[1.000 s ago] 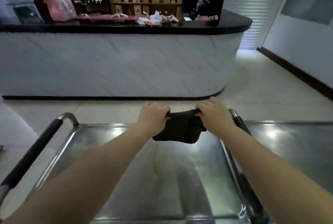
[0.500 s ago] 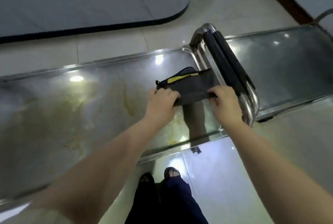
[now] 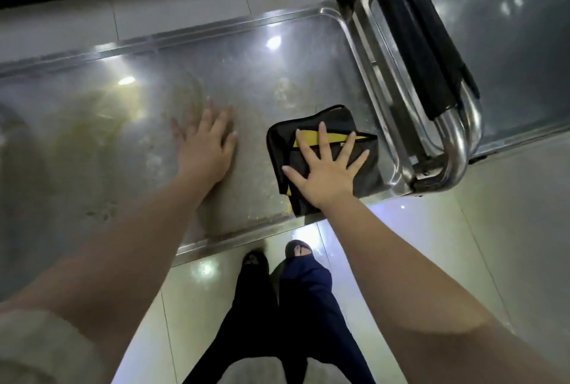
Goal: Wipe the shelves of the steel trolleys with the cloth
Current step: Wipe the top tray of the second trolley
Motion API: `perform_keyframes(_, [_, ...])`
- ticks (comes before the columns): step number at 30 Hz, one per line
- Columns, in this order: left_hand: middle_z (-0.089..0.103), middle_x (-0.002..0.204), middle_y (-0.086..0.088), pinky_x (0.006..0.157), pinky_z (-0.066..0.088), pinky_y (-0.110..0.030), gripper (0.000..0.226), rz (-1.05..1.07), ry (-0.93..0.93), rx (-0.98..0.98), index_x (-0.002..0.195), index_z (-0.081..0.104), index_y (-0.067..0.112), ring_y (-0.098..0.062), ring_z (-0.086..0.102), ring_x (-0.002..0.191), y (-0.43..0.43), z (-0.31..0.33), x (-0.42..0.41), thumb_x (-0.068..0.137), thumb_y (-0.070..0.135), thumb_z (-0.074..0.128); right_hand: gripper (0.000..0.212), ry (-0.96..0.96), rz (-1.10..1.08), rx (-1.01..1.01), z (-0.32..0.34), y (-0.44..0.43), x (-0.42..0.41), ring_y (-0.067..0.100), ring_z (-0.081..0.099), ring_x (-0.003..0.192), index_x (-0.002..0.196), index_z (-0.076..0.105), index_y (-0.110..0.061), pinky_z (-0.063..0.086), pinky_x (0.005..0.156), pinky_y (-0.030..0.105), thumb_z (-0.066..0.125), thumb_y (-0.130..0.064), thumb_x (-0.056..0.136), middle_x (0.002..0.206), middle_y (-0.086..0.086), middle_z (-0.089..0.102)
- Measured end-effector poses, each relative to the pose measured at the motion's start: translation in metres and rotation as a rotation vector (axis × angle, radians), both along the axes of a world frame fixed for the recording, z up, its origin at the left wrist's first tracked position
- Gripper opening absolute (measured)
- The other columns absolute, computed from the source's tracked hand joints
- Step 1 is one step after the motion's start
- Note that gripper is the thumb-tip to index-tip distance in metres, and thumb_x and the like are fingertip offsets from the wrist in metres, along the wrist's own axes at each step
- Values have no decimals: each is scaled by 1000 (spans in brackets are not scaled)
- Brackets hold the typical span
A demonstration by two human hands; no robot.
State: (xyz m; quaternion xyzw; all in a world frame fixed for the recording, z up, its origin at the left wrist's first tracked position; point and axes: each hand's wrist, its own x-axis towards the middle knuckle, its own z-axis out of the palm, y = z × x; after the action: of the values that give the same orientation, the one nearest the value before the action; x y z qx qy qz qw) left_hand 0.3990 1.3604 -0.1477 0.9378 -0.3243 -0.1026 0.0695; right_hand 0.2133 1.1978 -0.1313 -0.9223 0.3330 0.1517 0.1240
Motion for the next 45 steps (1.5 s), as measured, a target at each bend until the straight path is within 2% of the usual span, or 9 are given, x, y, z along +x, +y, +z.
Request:
perform_keyframes(5, [-3,165,11,107,-22,-62,57,30,-14,77,146,-11,59,-27,-9,151,4,-19,14,92,72,2,71,-48,110,-84,-19,30,-6,52,-21,141,146,-14,-58,-20,101,74,2,-85,82,162,-8,-19])
perform_keyframes(8, [-2,165,11,109,-18,-64,58,35,-20,59,147,-9,58,-27,-8,151,2,-20,15,92,72,3,74,-79,126,-128,-19,-22,-24,44,-17,146,147,-9,-58,-12,108,71,6,-87,81,163,-15,-14])
perform_keyframes(13, [-2,165,10,110,-15,-66,58,32,-23,49,150,-3,53,-29,-8,151,-6,-18,15,95,67,10,79,-17,-116,-153,-15,-79,-45,45,-14,146,149,-10,-53,-6,111,70,2,-87,79,163,-12,-15])
perform_keyframes(17, [-5,165,9,110,-15,-66,57,38,-1,59,151,-3,52,-29,-9,151,-6,-12,13,97,63,11,73,-39,3,-103,-17,15,-6,54,-19,141,147,-19,-49,-10,105,76,2,-80,84,161,-9,-20])
perform_keyframes(21, [-6,165,8,113,-12,-66,55,29,-21,83,151,-5,52,-29,-10,151,-2,-9,14,98,59,9,61,-88,259,-22,-16,98,19,50,-20,142,153,-2,-47,-6,106,76,10,-64,96,164,-8,-8])
perform_keyframes(29, [-3,165,11,111,-16,-64,56,30,16,61,150,-2,54,-26,-8,151,-5,-11,19,96,65,8,64,0,-21,-100,-8,-63,-47,36,-17,148,141,-19,-60,-8,113,66,5,-78,85,159,-19,-21])
perform_keyframes(32, [-2,165,10,109,-17,-64,57,34,33,81,151,1,52,-27,-7,151,-6,-7,18,96,64,11,65,34,87,-50,-1,-73,-53,35,-21,147,142,-20,-60,-9,111,67,3,-79,85,156,-23,-27])
perform_keyframes(37, [-1,165,5,111,-22,-61,64,27,2,74,154,7,43,-24,-13,150,-18,0,55,94,63,2,66,83,178,-137,5,-85,-66,45,-17,145,149,-9,-53,-3,113,69,8,-75,89,162,-15,-13])
perform_keyframes(45, [-15,163,12,105,-15,-71,58,109,20,129,145,-20,56,-36,-21,147,-32,-16,90,91,72,-4,64,24,451,-96,-6,-59,-30,61,-1,141,153,14,-46,8,104,80,19,-71,94,165,-1,9])
